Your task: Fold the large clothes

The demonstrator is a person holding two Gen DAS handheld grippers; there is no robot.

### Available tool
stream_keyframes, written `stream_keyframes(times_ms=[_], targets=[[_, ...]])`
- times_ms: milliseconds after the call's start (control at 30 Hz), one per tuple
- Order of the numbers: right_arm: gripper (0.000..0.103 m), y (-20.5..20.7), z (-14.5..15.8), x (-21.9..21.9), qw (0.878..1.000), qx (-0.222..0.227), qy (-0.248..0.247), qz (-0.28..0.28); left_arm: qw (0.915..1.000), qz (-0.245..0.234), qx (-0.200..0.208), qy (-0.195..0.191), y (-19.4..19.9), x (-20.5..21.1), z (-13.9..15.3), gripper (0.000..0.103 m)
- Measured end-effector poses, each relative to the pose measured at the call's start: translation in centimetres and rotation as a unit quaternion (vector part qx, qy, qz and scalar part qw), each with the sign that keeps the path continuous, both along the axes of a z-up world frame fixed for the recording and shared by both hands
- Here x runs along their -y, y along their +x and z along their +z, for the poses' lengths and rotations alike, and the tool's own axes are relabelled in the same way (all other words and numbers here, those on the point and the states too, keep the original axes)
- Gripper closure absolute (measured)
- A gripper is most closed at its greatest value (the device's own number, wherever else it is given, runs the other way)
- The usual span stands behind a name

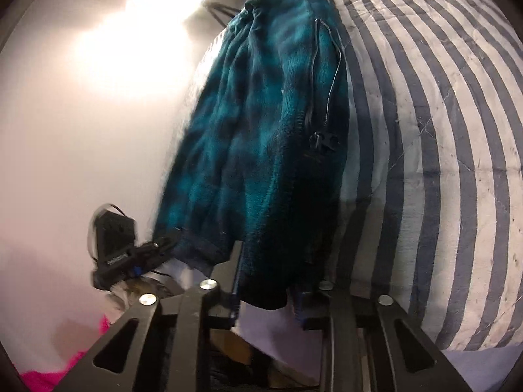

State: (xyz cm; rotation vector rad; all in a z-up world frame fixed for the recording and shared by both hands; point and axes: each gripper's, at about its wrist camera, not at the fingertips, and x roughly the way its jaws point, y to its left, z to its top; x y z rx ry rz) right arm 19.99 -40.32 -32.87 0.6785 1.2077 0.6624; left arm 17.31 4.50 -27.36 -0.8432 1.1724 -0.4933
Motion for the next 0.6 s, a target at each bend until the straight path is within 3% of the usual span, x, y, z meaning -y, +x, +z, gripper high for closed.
stream_keyframes(times_ms=[67,400,600], targets=[[0.083,0.1,0.3,0.6,0.999,-0.004,0.040,-0.014,0.9999,0.002,0.003,-0.016,0.3,0.0,0.7,0.086],[0.084,2.0,3.4,0.9,0.987,0.002,0.148,-0.059,0.9927,0.016,0.028,-0.116,4.7,0.6,5.5,0.086],[0.084,5.7,7.2,1.5,0.980,0.038,0.173,-0.089,0.9906,0.036,0.051,-0.121,9.1,0.2,7.9,0.086]])
